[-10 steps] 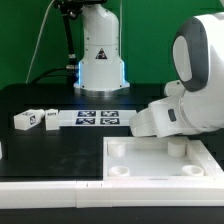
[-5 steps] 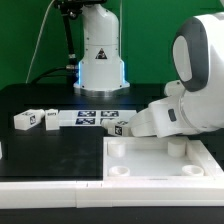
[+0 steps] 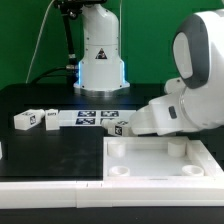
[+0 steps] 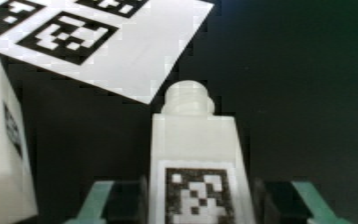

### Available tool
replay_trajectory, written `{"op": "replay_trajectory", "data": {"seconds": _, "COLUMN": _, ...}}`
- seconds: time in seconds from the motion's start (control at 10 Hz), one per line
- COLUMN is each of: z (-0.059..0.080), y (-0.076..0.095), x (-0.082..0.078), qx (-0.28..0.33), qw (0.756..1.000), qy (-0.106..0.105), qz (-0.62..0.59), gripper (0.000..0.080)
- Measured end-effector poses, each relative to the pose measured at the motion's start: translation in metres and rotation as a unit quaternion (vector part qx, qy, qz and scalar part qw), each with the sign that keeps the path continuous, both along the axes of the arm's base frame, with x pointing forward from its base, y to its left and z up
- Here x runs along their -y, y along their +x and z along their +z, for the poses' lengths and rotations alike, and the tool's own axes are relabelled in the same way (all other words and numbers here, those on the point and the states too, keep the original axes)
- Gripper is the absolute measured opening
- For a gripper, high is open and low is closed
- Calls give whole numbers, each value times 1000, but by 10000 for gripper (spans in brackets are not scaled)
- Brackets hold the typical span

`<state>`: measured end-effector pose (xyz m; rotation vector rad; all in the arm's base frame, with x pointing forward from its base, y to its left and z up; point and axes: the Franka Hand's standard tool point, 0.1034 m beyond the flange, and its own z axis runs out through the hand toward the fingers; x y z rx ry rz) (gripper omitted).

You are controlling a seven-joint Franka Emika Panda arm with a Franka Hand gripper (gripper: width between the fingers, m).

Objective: Assemble one leg

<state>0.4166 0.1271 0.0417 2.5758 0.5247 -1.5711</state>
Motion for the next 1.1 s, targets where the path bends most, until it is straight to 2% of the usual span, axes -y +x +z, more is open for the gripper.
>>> {"op": "replay_trajectory", "data": {"seconds": 0.2, "z": 35, "y": 8, "x": 1, "qx": 6, "qw": 1000, "qy": -5, "qz": 1, "gripper": 288}}
{"op": "replay_trajectory", "data": {"seconds": 0.3, "z": 48, "y": 11, "x": 2, "qx": 10, "qw": 1000, "qy": -6, "qz": 1, "gripper": 288}}
{"op": "replay_trajectory", "data": {"seconds": 0.4, "z": 53, "y": 14, "x": 1, "qx": 17, "qw": 1000, "qy": -4, "qz": 1, "gripper": 288}}
{"op": "replay_trajectory", "data": {"seconds": 0.5, "z": 55, "y": 18, "x": 1, "qx": 27, "qw": 1000, "qy": 1, "qz": 2, "gripper": 288}}
{"op": "replay_trajectory", "data": {"seconds": 0.7, "z": 51, "y": 21, "x": 0, "qx": 39, "qw": 999, "qy": 5, "qz": 1, "gripper": 288}}
{"op": "replay_trajectory", "data": {"seconds": 0.9, "z": 49, "y": 38, "x": -2, "qx": 151, "qw": 988, "qy": 34, "qz": -6, "gripper": 288}}
{"op": "replay_trajectory", "data": {"seconds": 1.1, "z": 50, "y": 41, "x": 5, "qx": 248, "qw": 967, "qy": 52, "qz": -40, "gripper": 288}}
